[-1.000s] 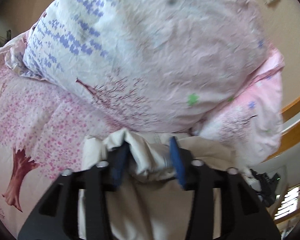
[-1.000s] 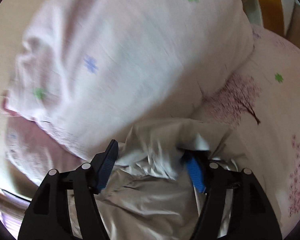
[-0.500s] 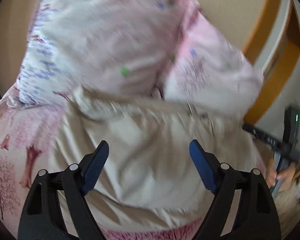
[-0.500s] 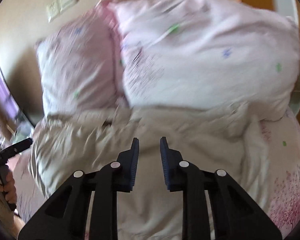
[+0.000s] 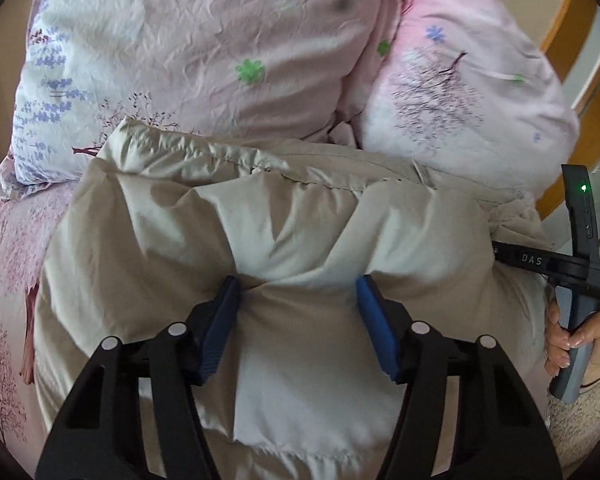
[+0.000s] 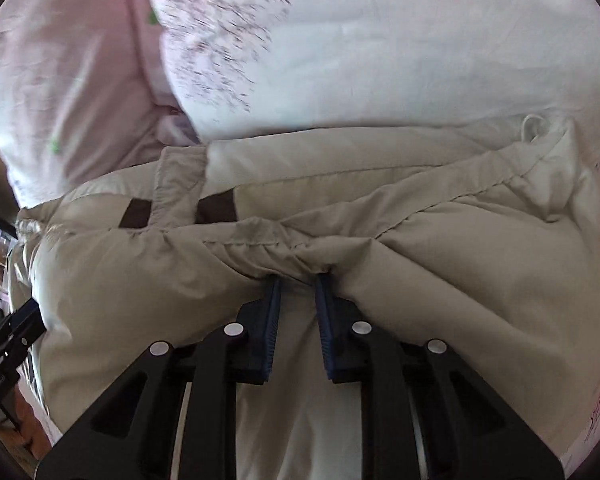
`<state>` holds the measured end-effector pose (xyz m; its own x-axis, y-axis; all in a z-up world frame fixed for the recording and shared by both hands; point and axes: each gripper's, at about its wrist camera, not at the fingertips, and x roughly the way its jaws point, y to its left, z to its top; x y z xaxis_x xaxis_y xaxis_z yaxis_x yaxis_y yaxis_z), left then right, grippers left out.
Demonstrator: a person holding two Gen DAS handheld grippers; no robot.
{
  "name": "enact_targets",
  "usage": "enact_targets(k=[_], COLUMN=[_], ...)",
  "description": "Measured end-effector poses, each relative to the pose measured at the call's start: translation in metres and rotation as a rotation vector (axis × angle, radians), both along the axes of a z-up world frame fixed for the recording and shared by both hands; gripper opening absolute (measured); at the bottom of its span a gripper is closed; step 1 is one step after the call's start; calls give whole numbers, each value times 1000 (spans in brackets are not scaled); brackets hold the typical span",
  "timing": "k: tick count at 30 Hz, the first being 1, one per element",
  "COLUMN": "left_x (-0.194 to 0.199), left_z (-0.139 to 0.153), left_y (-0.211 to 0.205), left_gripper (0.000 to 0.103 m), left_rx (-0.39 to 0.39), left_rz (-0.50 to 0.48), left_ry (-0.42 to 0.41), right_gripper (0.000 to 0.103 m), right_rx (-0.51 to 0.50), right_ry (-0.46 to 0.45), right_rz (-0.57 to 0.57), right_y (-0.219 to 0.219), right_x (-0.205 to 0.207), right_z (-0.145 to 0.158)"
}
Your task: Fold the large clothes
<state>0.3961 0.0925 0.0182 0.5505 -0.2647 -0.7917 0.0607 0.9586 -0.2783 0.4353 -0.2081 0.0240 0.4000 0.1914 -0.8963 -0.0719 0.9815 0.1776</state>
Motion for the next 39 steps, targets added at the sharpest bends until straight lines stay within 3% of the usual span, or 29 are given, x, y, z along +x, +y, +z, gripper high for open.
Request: enact_targets(k=[3,6,11,14,16,18,21,24,28,32,36,39], left_x=[14,19,-22,-48,-60,-65,-56,-44,-32,-28,-60,-75], left_z=[-5,-7,5,12,13,11,-2,-17,-31,-34,-14,-5], left_y=[-2,0,32,55,67,71,74,79,84,84,90,90], left_gripper=[59,57,58,64,65,66,66,60,59,60,64,70], left_rx=[18,0,-67,-55,-29,8,41,49,63,42,-64,-62], left_rz=[22,32,21,55,71,78,102,132,176,197,169,163], left_ry=[24,36,-34,-89,-116,-121,-74,-38,-18,-21,-103,-140], right_gripper=[18,18,26,30,30,30,27,22,19,22,29,29], right_rx=[5,15,117,171,151,132,62,156,170,163,212,171], right_ry=[40,25,-165,-286,-332,-324,-239,-127,-108,-137,-259,-312], right_rz=[-17,5,27,-61,-132,-150,-195,-250,-270,-269,-289,-320], right_y=[-2,-3,-44,-90,-116,-129,-139,-154,-160,-152,-163,-172], right_x=[9,6,-49,-92,-110,-116,-106,-87,-79,-86,-129,-156], right_z=[-6,-3,31,48,48,40,13,-18,-25,-20,4,13])
